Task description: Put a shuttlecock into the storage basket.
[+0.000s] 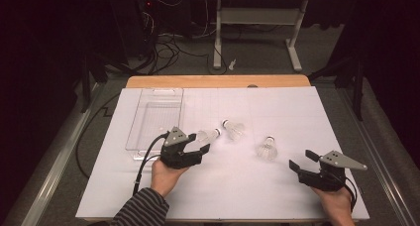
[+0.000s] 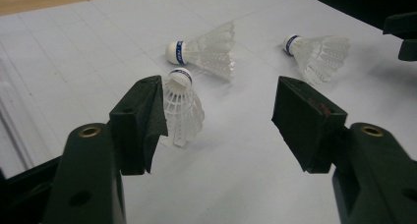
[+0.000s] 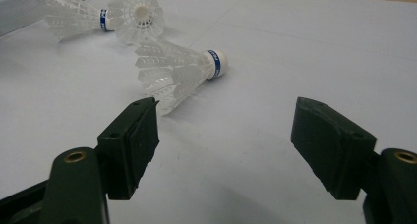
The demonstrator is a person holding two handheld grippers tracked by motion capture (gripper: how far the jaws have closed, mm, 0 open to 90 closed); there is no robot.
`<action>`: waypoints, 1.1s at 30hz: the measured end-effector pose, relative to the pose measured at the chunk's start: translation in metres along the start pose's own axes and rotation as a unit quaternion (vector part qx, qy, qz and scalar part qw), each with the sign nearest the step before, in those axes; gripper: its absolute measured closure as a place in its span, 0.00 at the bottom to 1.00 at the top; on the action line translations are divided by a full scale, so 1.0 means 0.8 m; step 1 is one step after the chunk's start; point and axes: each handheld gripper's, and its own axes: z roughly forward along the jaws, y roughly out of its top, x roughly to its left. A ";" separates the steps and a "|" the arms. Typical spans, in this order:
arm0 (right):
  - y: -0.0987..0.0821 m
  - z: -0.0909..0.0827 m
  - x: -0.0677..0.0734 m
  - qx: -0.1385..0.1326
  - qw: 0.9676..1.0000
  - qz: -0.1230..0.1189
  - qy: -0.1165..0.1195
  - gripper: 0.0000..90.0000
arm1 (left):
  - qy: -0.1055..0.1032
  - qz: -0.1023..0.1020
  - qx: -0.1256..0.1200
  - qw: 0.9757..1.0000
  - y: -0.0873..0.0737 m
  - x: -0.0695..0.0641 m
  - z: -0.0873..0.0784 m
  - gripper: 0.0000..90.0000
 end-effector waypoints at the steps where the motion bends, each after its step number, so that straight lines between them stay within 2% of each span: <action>1: 0.000 0.000 0.000 0.000 1.000 0.000 0.000 0.30 | 0.001 0.001 0.002 1.000 -0.002 -0.001 0.004 0.42; 11: 0.000 0.000 0.000 0.000 1.000 -0.002 0.002 0.30 | 0.006 0.002 0.005 1.000 0.000 -0.007 0.017 0.42; 16: 0.000 0.000 0.000 0.000 1.000 -0.002 0.002 0.30 | 0.009 0.008 0.009 1.000 0.001 -0.011 0.024 0.42; 20: 0.000 0.000 0.000 0.000 1.000 -0.002 0.003 0.30 | 0.019 0.007 0.015 1.000 0.003 -0.013 0.031 0.43; 28: 0.000 0.000 0.000 0.001 1.000 -0.002 0.004 0.30 | 0.048 0.002 0.052 0.997 0.009 -0.018 0.041 0.43; 31: 0.000 0.000 0.000 0.001 1.000 -0.003 0.004 0.30 | 0.060 0.001 0.078 0.995 0.011 -0.019 0.044 0.45; 32: 0.000 0.000 0.000 0.001 1.000 -0.003 0.004 0.30 | 0.060 0.001 0.078 0.995 0.011 -0.019 0.044 0.46; 33: 0.000 0.001 0.000 0.001 1.000 -0.003 0.005 0.30 | 0.071 0.003 0.094 0.993 0.012 -0.019 0.047 0.47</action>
